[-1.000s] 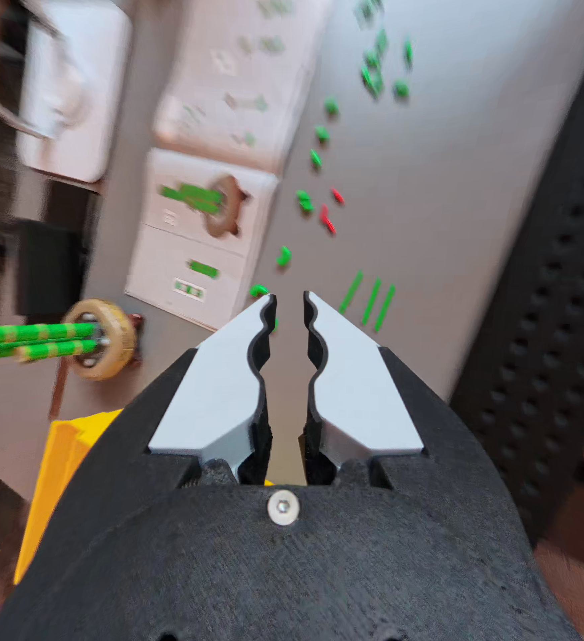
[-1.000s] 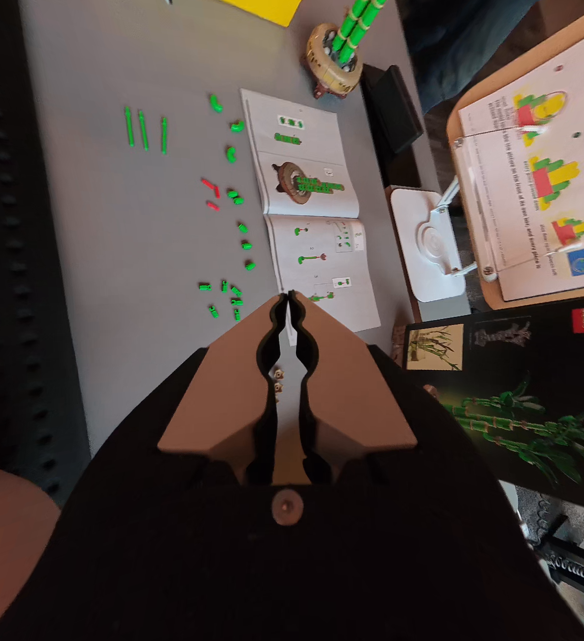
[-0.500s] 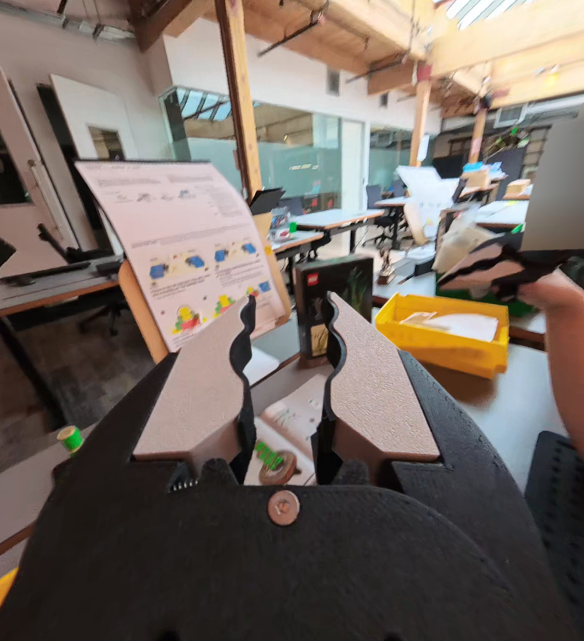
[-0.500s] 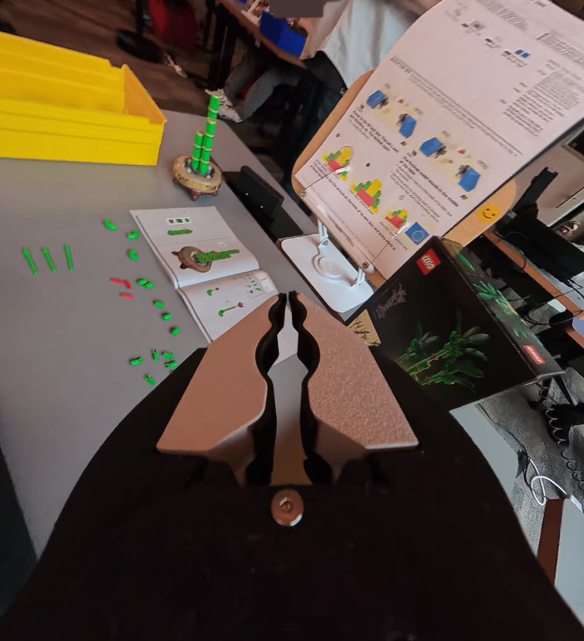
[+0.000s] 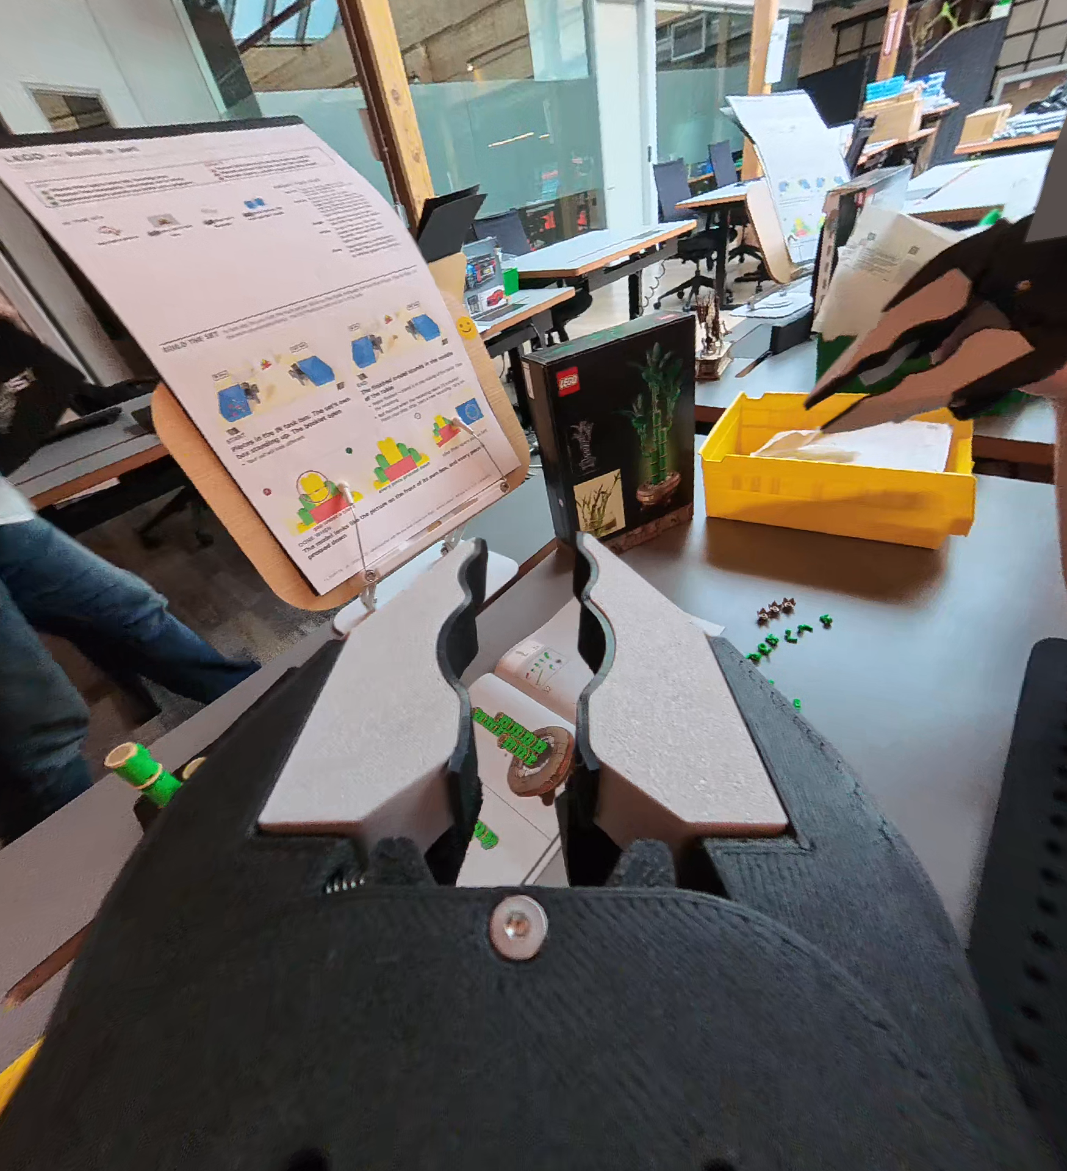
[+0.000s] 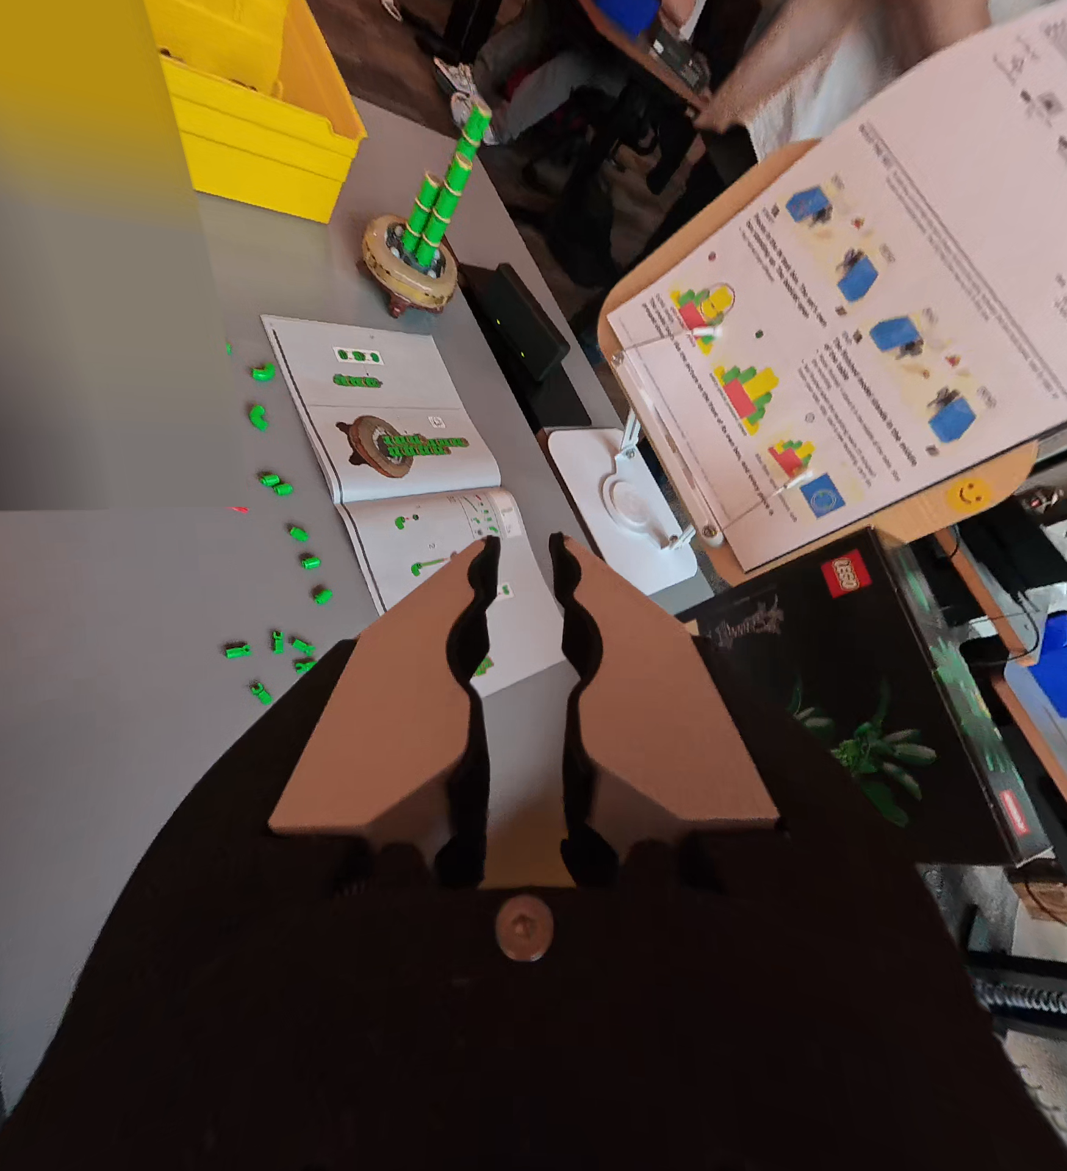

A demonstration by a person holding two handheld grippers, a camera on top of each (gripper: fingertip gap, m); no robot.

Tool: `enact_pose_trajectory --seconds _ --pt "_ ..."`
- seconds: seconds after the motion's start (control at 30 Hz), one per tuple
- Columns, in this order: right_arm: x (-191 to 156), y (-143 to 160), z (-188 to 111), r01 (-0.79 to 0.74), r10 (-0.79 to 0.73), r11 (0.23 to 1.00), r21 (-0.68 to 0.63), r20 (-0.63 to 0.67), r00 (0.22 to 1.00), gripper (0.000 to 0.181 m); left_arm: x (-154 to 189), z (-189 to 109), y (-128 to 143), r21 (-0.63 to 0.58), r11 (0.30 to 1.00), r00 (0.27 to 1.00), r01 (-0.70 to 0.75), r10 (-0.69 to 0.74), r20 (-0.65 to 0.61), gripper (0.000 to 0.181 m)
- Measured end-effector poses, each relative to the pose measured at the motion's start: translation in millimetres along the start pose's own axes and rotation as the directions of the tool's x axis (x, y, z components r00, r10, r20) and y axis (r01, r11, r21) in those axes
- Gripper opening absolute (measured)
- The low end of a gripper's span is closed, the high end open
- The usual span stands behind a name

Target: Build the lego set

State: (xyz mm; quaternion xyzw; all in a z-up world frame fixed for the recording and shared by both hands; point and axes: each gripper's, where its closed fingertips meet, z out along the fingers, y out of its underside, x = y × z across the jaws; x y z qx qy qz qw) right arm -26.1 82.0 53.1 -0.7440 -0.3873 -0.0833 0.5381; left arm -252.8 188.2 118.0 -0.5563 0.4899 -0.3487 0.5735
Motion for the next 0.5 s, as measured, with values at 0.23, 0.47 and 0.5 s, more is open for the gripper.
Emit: enact_pose_trajectory --seconds 0.23,0.47,0.5 --pt "14.1 -17.5 -7.3 0.001 0.005 0.999 0.052 -0.113 0.994 0.015 -3.8 -7.7 -3.1 0.013 0.999 0.999 0.038 -0.038 0.015 0.021" --pt "45.3 13.4 -15.8 -0.081 0.069 0.996 -0.042 -0.233 0.970 0.014 -11.9 -19.9 -11.9 0.042 0.999 0.994 0.019 -0.023 0.104 0.021" --pt "46.8 15.1 -17.2 -0.088 0.074 0.995 -0.048 -0.239 0.968 0.012 -11.4 -20.9 -13.4 0.048 0.999 0.994 0.019 -0.024 0.104 0.021"
